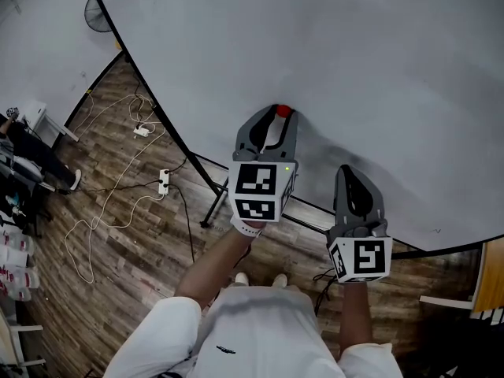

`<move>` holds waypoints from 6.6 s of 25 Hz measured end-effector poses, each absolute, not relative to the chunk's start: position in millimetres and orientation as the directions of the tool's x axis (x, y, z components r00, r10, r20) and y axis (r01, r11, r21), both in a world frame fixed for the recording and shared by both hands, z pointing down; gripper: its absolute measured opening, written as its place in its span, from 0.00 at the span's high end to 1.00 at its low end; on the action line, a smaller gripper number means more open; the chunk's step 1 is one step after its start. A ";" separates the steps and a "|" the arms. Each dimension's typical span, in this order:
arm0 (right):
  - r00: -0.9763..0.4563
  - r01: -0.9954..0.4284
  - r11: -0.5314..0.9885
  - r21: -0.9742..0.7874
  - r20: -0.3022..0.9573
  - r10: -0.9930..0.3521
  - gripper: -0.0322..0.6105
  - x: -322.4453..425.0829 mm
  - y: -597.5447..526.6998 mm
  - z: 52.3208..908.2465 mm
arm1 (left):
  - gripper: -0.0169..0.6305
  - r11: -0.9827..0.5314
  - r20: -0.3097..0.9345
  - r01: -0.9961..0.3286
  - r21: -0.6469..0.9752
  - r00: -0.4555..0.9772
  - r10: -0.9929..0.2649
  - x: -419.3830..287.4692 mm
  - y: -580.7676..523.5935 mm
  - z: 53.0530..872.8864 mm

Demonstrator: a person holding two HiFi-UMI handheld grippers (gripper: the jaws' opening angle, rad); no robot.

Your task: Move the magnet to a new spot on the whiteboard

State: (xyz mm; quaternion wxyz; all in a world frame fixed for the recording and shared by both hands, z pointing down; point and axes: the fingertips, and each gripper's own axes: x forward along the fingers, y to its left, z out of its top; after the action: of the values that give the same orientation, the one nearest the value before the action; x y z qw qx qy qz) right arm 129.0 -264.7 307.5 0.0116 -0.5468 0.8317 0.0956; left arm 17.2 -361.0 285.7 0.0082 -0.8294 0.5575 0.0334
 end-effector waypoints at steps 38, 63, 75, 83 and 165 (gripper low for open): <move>-0.388 -0.915 0.363 0.176 -0.137 -0.911 0.93 98.3 -235.6 301.3 | 0.78 -0.459 -0.038 -0.888 0.012 0.459 -0.888 -37.1 -265.2 309.5; -0.367 -0.919 0.331 0.216 -0.158 -0.917 0.93 100.0 -220.1 280.0 | 0.78 -0.488 -0.050 -0.873 0.007 0.487 -0.872 -39.5 -250.0 290.1; -0.342 -0.921 0.290 0.260 -0.183 -0.922 0.93 100.7 -225.8 250.3 | 0.78 -0.574 -0.128 -0.819 -0.011 0.570 -0.812 -1.2 -265.3 240.7; -0.338 -0.915 0.268 0.302 -0.210 -0.917 0.93 110.2 -231.9 222.7 | 0.78 -0.604 -0.166 -0.796 -0.029 0.600 -0.783 30.7 -274.0 212.7; -0.253 -0.955 0.201 0.220 -0.241 -0.937 0.93 146.5 -237.6 221.6 | 0.85 -0.534 -0.145 -0.838 -0.115 0.546 -0.825 16.8 -287.0 221.2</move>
State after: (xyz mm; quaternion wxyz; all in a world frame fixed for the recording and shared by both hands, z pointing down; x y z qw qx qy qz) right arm 146.5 -237.6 221.6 0.0267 -0.6106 0.7745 0.1632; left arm 16.8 -287.0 221.2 0.0855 -0.8750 0.4752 0.0365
